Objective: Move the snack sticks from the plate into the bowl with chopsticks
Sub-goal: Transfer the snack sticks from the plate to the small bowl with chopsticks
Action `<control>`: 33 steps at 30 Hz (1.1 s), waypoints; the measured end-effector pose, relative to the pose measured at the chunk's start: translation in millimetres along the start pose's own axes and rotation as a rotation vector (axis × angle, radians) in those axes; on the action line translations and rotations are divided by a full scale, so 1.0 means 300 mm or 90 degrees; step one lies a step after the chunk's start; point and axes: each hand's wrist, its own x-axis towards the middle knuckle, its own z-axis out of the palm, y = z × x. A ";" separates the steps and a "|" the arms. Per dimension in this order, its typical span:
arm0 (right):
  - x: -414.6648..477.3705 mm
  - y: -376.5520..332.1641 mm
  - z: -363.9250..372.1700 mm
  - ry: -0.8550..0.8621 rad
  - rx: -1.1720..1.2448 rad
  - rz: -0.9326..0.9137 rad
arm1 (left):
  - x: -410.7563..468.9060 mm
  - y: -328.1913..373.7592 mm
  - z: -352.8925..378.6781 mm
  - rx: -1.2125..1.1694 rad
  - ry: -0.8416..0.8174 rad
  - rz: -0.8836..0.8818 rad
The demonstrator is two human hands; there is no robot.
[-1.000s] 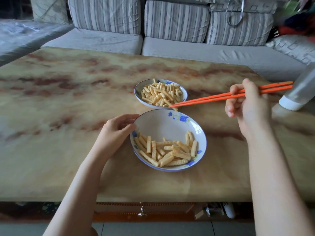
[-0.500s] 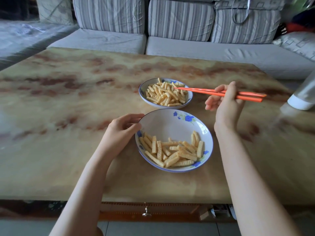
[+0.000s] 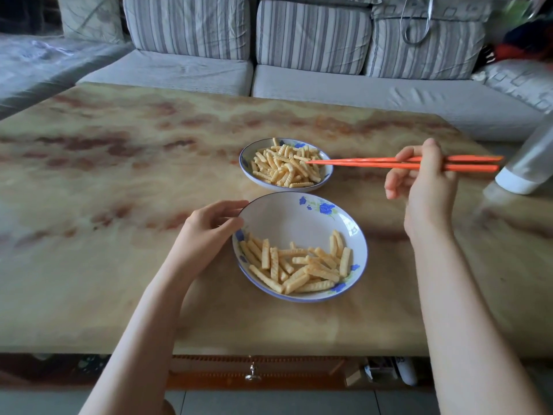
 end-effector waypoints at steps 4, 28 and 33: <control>0.030 -0.052 -0.078 -0.075 -0.036 0.018 | -0.003 0.003 0.000 0.009 0.001 -0.003; 0.040 -0.116 -0.189 -0.239 -0.195 0.102 | -0.012 0.015 -0.001 0.015 0.004 -0.008; 0.034 -0.088 -0.166 -0.219 -0.181 0.119 | -0.012 0.016 -0.001 0.013 0.003 -0.007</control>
